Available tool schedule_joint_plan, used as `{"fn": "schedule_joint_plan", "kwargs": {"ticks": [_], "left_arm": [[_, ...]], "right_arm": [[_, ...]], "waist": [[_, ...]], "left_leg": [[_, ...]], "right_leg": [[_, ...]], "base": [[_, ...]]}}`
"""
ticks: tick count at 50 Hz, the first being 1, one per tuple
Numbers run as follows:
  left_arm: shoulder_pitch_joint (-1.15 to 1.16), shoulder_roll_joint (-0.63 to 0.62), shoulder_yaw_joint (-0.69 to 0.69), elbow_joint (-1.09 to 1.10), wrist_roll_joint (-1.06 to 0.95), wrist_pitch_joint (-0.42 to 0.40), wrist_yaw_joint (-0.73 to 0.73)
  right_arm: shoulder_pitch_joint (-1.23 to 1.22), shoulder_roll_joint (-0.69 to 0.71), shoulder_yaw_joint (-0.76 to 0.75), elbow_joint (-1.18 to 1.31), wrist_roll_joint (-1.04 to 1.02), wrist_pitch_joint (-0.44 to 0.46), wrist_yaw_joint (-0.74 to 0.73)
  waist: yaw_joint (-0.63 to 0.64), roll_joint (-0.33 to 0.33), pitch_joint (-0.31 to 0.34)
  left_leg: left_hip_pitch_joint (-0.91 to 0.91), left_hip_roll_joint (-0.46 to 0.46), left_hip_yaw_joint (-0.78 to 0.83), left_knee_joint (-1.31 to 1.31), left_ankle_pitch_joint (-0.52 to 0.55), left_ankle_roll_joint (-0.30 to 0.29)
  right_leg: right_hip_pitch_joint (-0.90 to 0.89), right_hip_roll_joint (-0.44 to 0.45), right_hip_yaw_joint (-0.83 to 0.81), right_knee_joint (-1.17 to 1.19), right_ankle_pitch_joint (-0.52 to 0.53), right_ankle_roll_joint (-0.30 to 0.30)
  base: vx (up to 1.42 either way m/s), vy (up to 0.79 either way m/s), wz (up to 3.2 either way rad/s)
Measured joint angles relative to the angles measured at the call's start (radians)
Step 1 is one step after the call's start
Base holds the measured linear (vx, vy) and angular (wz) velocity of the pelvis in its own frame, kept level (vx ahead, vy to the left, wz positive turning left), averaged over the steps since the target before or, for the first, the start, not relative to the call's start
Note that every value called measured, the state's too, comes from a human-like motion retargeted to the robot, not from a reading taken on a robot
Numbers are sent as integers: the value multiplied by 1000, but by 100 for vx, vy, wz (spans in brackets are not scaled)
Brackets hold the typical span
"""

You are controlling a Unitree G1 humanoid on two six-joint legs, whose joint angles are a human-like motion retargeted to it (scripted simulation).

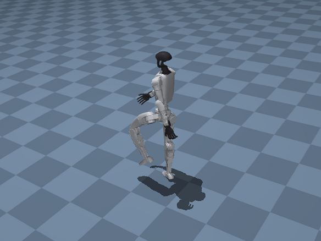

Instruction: Upper body actions

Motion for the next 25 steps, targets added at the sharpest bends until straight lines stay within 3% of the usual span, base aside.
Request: {"fn": "schedule_joint_plan", "kwargs": {"ticks": [10,13,16,19,25], "left_arm": [[-26,-18,32,-48,-51,-33,9],[-45,-12,34,-64,-65,-39,9],[-61,-7,30,-74,-73,-41,9],[-83,-2,33,-79,-85,-39,6],[-160,3,1,-107,-122,-47,15]], "right_arm": [[142,38,24,52,24,-7,6],[176,39,30,61,11,1,31],[206,29,35,77,-31,9,55],[234,26,35,98,-64,7,44],[294,4,7,147,-58,-14,10]], "waist": [[-165,47,-165],[-217,81,-191],[-269,97,-213],[-327,101,-229],[-342,93,-198]], "left_leg": [[588,-189,-151,-852,92,-50],[737,-192,-197,-1085,-88,-58],[807,-194,-200,-1218,-177,-12],[823,-201,-223,-1277,-173,15],[854,-214,-198,-1307,-179,59]], "right_leg": [[24,58,-55,-10,-44,20],[35,106,-81,-8,-58,24],[45,122,-107,-12,-68,39],[43,121,-134,-6,-80,50],[34,99,-126,42,-101,62]], "base": [[21,5,28],[25,-6,19],[32,-2,22],[31,-7,27],[20,-8,-25]]}}
